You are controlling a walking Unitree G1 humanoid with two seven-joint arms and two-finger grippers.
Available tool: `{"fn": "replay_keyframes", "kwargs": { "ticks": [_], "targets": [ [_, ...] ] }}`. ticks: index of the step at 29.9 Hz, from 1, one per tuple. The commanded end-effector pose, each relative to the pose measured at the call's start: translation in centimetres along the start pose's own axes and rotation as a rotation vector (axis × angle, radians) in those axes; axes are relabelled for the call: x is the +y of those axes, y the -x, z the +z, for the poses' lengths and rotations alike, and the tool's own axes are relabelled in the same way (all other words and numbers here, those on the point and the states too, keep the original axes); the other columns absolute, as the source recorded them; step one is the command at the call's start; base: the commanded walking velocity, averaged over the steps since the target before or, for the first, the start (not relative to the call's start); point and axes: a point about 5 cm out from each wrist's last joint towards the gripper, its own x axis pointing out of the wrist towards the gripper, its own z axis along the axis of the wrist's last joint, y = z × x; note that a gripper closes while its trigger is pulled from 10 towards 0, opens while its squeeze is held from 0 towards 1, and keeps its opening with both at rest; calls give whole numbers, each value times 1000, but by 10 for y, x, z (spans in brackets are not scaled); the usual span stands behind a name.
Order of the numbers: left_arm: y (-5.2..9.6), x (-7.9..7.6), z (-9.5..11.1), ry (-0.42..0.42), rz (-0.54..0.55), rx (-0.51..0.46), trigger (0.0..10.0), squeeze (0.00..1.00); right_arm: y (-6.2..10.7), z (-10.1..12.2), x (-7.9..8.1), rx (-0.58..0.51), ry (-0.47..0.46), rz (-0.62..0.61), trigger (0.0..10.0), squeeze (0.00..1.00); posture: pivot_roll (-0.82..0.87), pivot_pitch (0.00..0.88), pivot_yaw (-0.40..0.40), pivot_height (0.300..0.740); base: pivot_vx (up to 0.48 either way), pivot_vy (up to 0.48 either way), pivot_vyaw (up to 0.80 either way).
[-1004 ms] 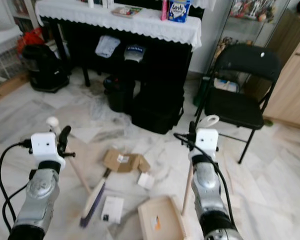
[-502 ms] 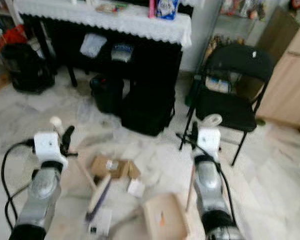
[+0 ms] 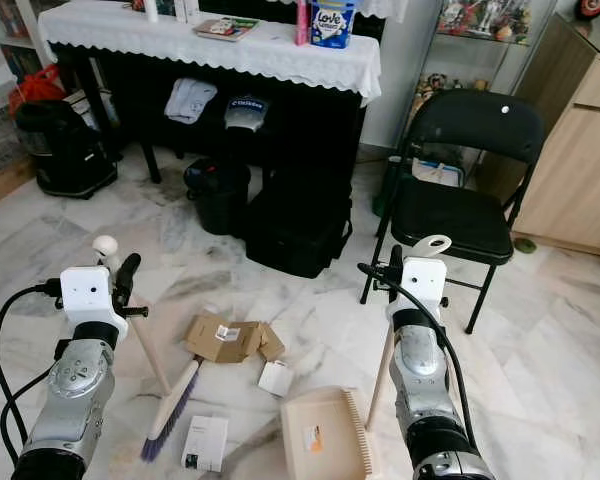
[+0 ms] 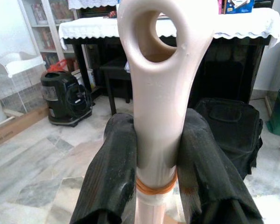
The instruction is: Sweep floor
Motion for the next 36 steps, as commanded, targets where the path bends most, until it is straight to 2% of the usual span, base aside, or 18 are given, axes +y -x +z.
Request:
{"fn": "replay_keyframes", "kwargs": {
  "ticks": [1, 9, 21, 36],
  "targets": [
    [-4, 0, 7, 9, -1, -34, 10000, 0, -2, 4, -2, -28, 0, -11, 10000, 0, 107, 0, -53, 740, 0, 270, 0],
    [-5, 0, 8, 14, -2, -33, 10000, 0, -3, 5, -1, -34, -4, -9, 10000, 0, 111, 0, -53, 740, 0, 272, 0],
    [-5, 0, 9, 13, -3, -40, 10000, 0, -2, 5, 1, -35, -10, -8, 10000, 0, 111, 0, -48, 740, 0, 447, 0],
    [-8, 0, 12, 2, -8, -55, 10000, 0, -2, 5, 3, -39, -16, -11, 10000, 0, 115, 0, -42, 740, 0, 0, 0]
  ]
}}
